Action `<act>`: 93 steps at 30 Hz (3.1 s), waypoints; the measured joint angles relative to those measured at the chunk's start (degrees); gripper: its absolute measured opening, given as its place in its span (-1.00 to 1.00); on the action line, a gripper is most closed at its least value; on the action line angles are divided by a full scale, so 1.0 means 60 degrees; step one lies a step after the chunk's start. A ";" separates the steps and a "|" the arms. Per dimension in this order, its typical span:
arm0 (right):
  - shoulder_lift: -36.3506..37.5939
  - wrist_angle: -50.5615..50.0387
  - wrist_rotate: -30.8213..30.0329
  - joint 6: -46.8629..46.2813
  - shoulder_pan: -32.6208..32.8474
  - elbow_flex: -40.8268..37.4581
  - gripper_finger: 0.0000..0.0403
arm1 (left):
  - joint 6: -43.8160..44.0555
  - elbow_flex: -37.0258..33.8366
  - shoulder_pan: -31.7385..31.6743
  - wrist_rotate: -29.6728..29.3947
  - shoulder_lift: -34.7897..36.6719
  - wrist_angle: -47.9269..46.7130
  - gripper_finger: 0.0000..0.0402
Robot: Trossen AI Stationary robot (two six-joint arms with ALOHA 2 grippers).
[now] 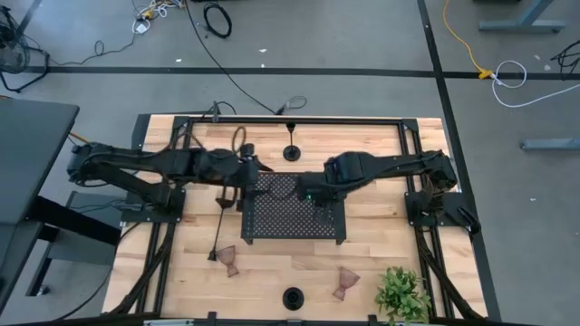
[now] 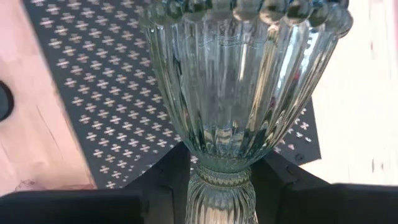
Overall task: Pick & Place candle stick holders
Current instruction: Put the green candle holder on the shelf
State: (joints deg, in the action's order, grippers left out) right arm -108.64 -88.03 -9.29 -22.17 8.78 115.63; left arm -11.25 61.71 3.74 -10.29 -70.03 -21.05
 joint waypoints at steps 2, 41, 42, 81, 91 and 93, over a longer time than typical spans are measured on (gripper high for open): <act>0.0000 0.0056 -0.0128 0.0000 0.0175 0.0000 -0.41 | 0.0000 0.0316 0.0075 0.0001 -0.0414 0.0014 0.35; 0.0011 0.0815 -0.0832 -0.0073 0.0778 0.0002 -0.41 | -0.2244 0.2014 0.0511 0.0372 -0.2380 0.0814 0.70; 0.0014 0.0819 -0.0842 -0.0076 0.0782 0.0004 -0.41 | -0.2241 0.2014 0.0511 0.0392 -0.2380 0.0830 0.72; 0.0015 0.1029 -0.1095 0.0029 0.0837 -0.0004 -0.41 | -0.2093 0.2000 0.0540 -0.0246 -0.3499 0.1422 0.60; 0.0015 0.1067 -0.1138 -0.0022 0.0841 -0.0004 -0.29 | -0.1881 0.2000 0.0540 -0.0268 -0.3499 0.1371 0.60; 0.0015 0.1078 -0.1189 -0.0041 0.0841 -0.0004 -0.28 | -0.1751 0.2000 0.0536 -0.0264 -0.3499 0.1349 0.60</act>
State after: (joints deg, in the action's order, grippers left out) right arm -108.55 -81.56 -16.42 -22.42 13.82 115.61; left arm -21.75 73.71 6.96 -11.87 -91.02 -12.96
